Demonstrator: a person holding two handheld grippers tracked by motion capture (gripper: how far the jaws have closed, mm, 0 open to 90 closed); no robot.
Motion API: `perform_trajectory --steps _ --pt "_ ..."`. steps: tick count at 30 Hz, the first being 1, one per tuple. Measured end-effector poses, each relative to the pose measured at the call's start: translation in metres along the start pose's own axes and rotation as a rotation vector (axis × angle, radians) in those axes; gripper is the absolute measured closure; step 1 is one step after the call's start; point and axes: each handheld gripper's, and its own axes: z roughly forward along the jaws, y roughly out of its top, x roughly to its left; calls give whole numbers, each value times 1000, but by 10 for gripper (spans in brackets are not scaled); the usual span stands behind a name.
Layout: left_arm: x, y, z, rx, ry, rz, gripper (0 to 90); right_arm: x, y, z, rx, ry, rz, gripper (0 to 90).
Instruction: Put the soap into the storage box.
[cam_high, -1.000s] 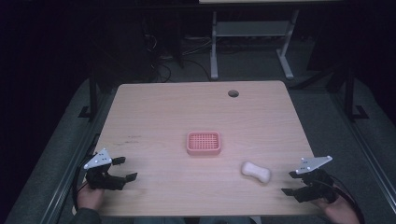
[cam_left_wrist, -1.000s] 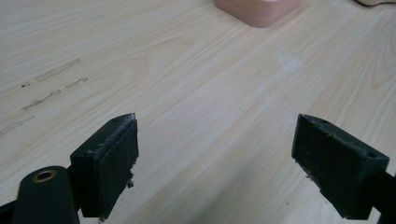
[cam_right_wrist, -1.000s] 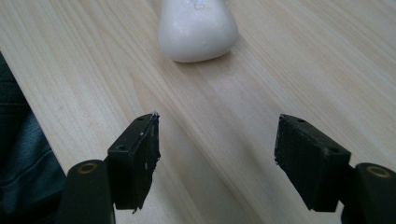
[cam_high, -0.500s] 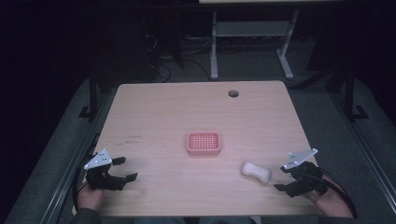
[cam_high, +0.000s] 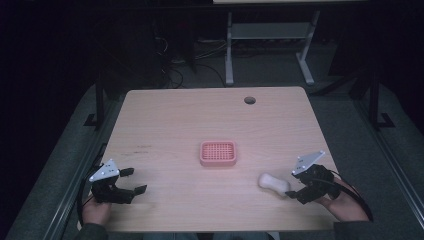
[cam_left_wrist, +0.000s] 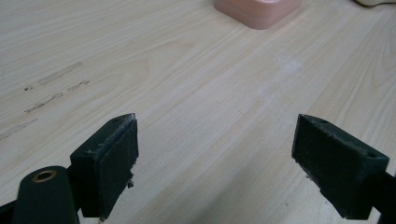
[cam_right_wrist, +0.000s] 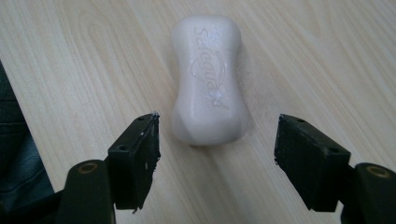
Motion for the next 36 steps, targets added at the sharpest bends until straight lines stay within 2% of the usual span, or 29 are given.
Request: perform_trajectory --steps 21,29,35,36 --pt "0 0 0 4 -2 2 139 -2 32 15 48 17 -59 300" --pt "0 0 0 4 -4 3 139 1 42 31 82 38 -78 302" --pt "0 0 0 5 -4 3 139 2 44 40 105 49 -75 308" --pt "1 0 0 10 -3 4 139 2 45 44 125 46 -74 312"
